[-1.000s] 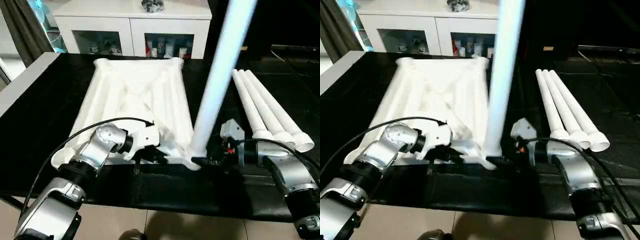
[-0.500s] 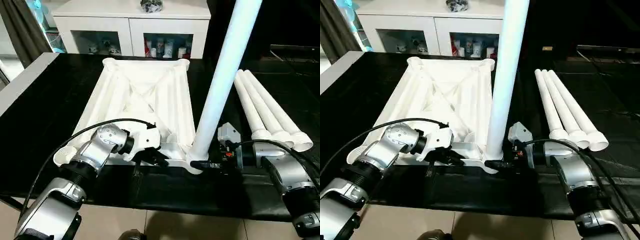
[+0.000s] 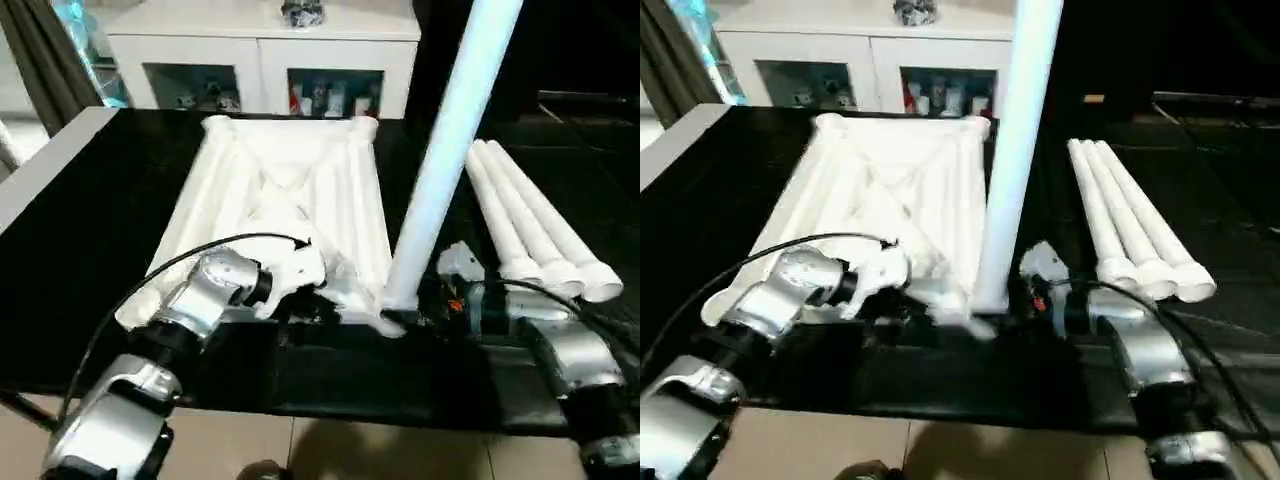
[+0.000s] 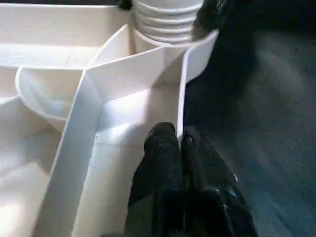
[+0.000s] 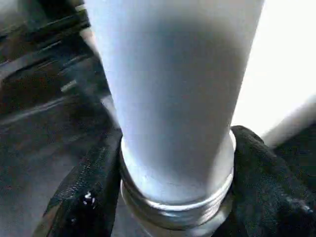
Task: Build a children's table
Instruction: Rotate leg to tighten
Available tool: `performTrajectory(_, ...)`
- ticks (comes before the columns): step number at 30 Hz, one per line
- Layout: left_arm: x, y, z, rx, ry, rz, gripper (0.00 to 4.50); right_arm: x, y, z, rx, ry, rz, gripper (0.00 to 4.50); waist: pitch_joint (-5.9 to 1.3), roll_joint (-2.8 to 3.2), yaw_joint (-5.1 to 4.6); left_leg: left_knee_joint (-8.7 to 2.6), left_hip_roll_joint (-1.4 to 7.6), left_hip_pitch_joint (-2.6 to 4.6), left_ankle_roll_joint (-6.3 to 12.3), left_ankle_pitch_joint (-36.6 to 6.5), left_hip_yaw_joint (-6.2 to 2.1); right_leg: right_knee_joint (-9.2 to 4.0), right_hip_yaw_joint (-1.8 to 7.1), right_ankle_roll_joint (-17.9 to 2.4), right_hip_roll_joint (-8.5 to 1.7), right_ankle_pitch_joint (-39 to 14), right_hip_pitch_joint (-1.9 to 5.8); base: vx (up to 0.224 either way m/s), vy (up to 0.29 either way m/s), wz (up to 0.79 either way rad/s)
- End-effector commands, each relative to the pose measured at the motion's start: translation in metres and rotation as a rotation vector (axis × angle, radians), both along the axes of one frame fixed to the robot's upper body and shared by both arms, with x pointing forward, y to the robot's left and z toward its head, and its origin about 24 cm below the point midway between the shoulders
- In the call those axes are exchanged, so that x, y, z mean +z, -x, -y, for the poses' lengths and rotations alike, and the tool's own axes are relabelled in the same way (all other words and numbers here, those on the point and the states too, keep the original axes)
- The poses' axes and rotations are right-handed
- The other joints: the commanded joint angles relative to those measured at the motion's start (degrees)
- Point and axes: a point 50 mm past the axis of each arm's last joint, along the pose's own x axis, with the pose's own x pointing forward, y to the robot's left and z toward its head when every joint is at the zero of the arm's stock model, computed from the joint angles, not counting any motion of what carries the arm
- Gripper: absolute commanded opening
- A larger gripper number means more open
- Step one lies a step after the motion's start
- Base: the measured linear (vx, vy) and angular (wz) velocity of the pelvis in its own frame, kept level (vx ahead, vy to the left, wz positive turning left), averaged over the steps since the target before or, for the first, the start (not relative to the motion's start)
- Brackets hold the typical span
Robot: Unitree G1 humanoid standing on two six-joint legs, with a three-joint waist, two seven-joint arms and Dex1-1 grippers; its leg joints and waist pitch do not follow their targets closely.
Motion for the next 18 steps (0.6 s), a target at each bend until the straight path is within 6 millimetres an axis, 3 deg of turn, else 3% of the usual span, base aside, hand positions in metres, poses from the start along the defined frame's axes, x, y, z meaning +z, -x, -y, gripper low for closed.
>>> performTrajectory(1, 0.019, -0.016, 0.019, 0.174, 0.095, 0.070, 0.00, -0.008, -0.003, -0.037, -0.037, -0.056, -0.039, 2.74, -3.95, -0.66, -0.39, -4.24, 3.87, 1.37, 2.32, -14.06, -2.00, -4.96, 2.92, -10.10, -6.30, -17.86, 2.73, 0.000, 0.000, 0.00)
performTrajectory(5, 0.021, -0.021, 0.031, 0.283, 0.113, 0.071, 0.00, -0.013, -0.012, -0.057, -0.178, -0.072, -0.065, 2.74, -3.81, -0.86, -1.79, -4.33, 3.57, 1.42, 1.75, -14.77, -1.93, -5.39, 2.96, -9.39, -6.19, -18.89, 2.58, 0.000, 0.000, 0.00)
performTrajectory(10, 0.031, -0.026, 0.053, 0.422, 0.166, 0.089, 0.00, -0.015, -0.021, -0.081, -0.324, -0.062, -0.103, 2.74, -4.03, -0.76, -2.46, -4.15, 3.42, 1.54, 2.39, -12.43, -1.67, -5.28, 3.08, -10.07, -6.15, -15.17, 2.74, 0.000, 0.000, 0.00)
performTrajectory(13, 0.034, -0.025, 0.059, 0.421, 0.172, 0.094, 0.00, -0.013, -0.023, -0.082, -0.355, -0.093, -0.096, 2.74, -4.24, -0.73, -2.13, -3.98, 3.47, 1.43, 3.81, -10.01, -1.60, -5.02, 3.10, -10.22, -5.99, -11.23, 2.88, 0.000, 0.000, 0.00)
performTrajectory(14, 0.034, -0.025, 0.059, 0.417, 0.170, 0.094, 0.00, -0.012, -0.024, -0.081, -0.359, -0.095, -0.092, 3.09, -4.39, -0.73, -2.06, -3.89, 3.48, 1.33, 4.37, -8.91, -1.60, -4.72, 3.08, -10.55, -5.93, -9.12, 2.96, 0.000, 0.000, 0.00)
performTrajectory(16, 0.031, -0.023, 0.054, 0.391, 0.129, 0.116, 0.00, -0.010, -0.024, -0.075, -0.382, -0.107, -0.084, 3.09, -4.46, -0.66, -2.07, -3.79, 3.48, 1.12, 5.26, -7.59, -1.61, -4.42, 3.02, -11.15, -5.88, -6.26, 3.01, 0.000, 0.000, 0.00)
performTrajectory(18, 0.029, -0.023, 0.049, 0.378, 0.121, 0.117, 0.00, -0.010, -0.023, -0.067, -0.387, -0.096, -0.061, 3.49, -4.35, -0.46, -2.12, -3.82, 3.50, 1.14, 5.57, -8.13, -1.62, -4.51, 2.94, -11.30, -5.88, -6.33, 2.96, 0.000, 0.000, 0.00)
